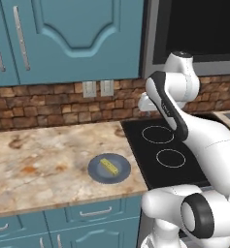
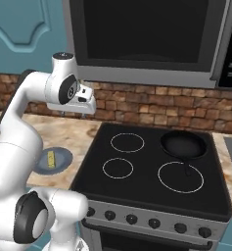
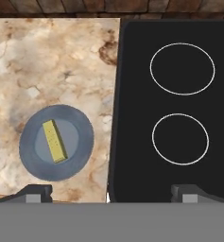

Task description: Pick up the butter stick and place it in the pan. Then turn on the burner for the pan.

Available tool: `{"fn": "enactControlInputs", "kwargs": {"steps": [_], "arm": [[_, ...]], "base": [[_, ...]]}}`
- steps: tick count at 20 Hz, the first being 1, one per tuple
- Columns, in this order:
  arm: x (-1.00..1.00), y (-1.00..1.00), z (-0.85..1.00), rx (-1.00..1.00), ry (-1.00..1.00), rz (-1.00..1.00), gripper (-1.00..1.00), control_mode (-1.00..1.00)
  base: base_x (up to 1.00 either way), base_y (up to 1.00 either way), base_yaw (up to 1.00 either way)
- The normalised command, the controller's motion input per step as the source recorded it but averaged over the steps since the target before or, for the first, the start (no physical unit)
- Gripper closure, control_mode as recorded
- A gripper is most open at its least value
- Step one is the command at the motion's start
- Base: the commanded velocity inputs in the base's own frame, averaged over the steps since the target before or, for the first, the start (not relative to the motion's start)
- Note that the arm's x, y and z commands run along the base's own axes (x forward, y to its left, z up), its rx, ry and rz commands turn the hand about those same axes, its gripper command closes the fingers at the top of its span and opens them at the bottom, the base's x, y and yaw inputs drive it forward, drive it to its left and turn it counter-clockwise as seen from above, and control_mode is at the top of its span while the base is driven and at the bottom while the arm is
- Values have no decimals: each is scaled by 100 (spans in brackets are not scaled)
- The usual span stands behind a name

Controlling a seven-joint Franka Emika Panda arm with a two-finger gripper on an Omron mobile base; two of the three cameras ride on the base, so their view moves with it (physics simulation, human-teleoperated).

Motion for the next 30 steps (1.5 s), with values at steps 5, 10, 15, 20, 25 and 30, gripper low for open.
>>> {"fn": "enactControlInputs", "kwargs": {"steps": [5,10,15,20,25,30], "arm": [[0,0,0,0,0,0,-100,100],[0,0,0,0,0,0,-100,100],[0,0,0,0,0,0,-100,100],[0,0,0,0,0,0,-100,100],[0,0,0,0,0,0,-100,100],[-10,6,-16,-2,0,0,-100,-100]], "base": [[0,34,0],[1,29,0],[6,22,0],[0,5,0],[0,0,0],[0,0,0]]}}
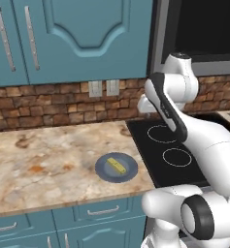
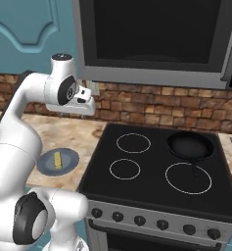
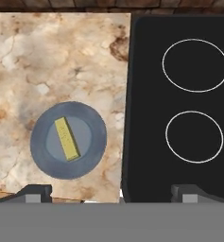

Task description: Pick up the butter stick and place it in the pan. Then turn on the burner for the pan.

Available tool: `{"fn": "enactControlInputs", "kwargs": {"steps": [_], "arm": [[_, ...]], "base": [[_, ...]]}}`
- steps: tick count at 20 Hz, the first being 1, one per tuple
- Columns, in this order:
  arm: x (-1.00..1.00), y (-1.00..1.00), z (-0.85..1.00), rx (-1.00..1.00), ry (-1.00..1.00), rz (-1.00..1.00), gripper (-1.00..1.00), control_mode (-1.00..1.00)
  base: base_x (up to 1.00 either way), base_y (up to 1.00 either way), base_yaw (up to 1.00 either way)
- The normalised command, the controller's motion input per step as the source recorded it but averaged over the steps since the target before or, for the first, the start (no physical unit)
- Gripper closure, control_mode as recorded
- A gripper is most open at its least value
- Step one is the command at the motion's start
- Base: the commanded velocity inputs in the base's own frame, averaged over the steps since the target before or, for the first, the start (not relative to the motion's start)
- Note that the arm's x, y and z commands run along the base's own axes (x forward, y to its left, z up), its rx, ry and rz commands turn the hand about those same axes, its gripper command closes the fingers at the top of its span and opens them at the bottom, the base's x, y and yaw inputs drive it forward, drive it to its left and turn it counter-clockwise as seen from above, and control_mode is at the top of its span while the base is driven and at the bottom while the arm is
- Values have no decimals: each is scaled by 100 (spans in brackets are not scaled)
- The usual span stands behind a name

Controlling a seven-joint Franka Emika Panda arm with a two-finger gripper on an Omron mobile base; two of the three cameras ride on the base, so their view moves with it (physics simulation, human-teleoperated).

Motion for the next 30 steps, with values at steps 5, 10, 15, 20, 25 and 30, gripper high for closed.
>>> {"fn": "enactControlInputs", "kwargs": {"steps": [5,10,15,20,25,30], "arm": [[-30,36,-67,-7,7,0,-100,-100],[-10,24,-53,-1,15,0,-100,-100],[1,15,-46,0,17,0,-100,-100],[9,11,-32,0,12,1,-100,-100],[0,17,-25,-1,7,0,-100,-100],[0,26,-26,-5,5,0,-100,-100]], "base": [[0,0,0],[0,0,0],[0,0,0],[0,0,0],[0,0,0],[0,0,0]]}}
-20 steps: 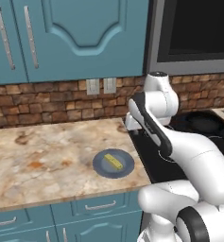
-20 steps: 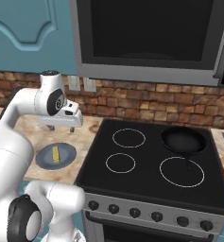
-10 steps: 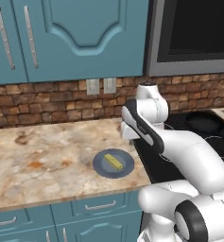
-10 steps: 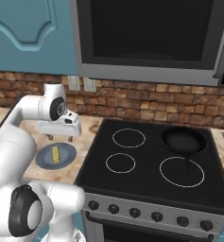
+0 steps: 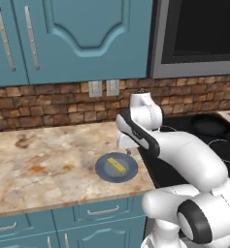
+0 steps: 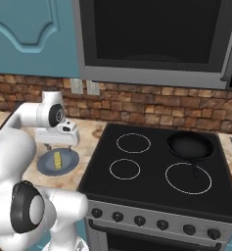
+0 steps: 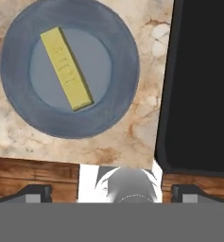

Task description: Pick up the butter stick and place it in the pan. Then turn on the burner for the pan.

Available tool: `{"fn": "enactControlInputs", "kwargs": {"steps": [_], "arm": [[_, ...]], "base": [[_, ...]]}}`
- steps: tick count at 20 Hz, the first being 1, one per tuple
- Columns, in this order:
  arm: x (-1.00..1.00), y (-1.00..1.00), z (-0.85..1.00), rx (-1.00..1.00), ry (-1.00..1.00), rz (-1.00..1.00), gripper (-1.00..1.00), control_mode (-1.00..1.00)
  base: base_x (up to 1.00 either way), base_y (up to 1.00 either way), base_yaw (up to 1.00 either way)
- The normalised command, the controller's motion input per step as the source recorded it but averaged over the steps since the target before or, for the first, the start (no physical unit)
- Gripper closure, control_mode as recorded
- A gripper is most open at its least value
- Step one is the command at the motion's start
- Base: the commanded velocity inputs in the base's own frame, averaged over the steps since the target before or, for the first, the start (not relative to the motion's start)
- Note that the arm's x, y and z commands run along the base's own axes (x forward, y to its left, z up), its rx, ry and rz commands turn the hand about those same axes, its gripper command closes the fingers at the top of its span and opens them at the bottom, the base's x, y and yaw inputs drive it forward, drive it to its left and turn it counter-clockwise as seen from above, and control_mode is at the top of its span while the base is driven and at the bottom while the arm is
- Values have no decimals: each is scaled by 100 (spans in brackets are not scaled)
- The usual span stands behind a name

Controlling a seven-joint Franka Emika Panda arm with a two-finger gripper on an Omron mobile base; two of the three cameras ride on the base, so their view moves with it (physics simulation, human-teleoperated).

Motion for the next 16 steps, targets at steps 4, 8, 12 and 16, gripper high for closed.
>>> {"fn": "enactControlInputs", "kwargs": {"steps": [4,8,12,16], "arm": [[0,29,-28,-4,1,0,-100,-100],[0,22,-28,-2,0,0,-100,-100],[0,10,-29,0,0,0,-100,-100],[0,7,-31,0,0,0,-100,-100]], "base": [[0,0,0],[0,0,0],[0,0,0],[0,0,0]]}}
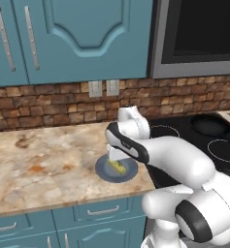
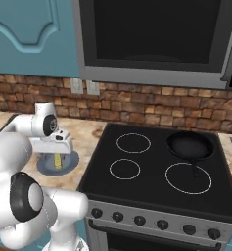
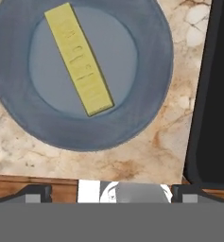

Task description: Pick up the butter stick and place it in the pan. Then turn on the burner for the pan.

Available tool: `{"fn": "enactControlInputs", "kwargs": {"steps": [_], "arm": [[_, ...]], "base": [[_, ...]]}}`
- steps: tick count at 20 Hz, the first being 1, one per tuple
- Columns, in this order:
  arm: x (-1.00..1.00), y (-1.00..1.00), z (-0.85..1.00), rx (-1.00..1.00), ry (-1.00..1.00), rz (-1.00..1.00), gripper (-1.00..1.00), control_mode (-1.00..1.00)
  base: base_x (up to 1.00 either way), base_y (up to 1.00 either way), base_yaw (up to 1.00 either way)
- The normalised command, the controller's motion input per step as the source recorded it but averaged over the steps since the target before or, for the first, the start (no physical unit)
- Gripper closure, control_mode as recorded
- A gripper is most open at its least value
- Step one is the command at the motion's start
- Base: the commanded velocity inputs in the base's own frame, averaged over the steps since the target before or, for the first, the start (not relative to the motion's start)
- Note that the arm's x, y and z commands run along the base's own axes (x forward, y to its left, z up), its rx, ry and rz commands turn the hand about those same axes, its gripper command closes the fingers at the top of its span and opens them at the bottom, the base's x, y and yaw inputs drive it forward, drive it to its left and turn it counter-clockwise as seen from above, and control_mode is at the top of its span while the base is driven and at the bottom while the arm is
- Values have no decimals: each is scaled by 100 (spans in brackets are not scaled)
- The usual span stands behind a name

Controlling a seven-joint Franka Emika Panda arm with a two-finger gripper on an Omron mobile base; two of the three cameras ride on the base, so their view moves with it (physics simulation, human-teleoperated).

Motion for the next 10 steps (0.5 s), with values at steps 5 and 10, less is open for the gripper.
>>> {"fn": "enactControlInputs", "kwargs": {"steps": [5,10], "arm": [[2,7,-27,0,-2,0,-100,-100],[16,11,-16,0,-1,0,-100,-100]], "base": [[0,0,0],[0,0,0]]}}
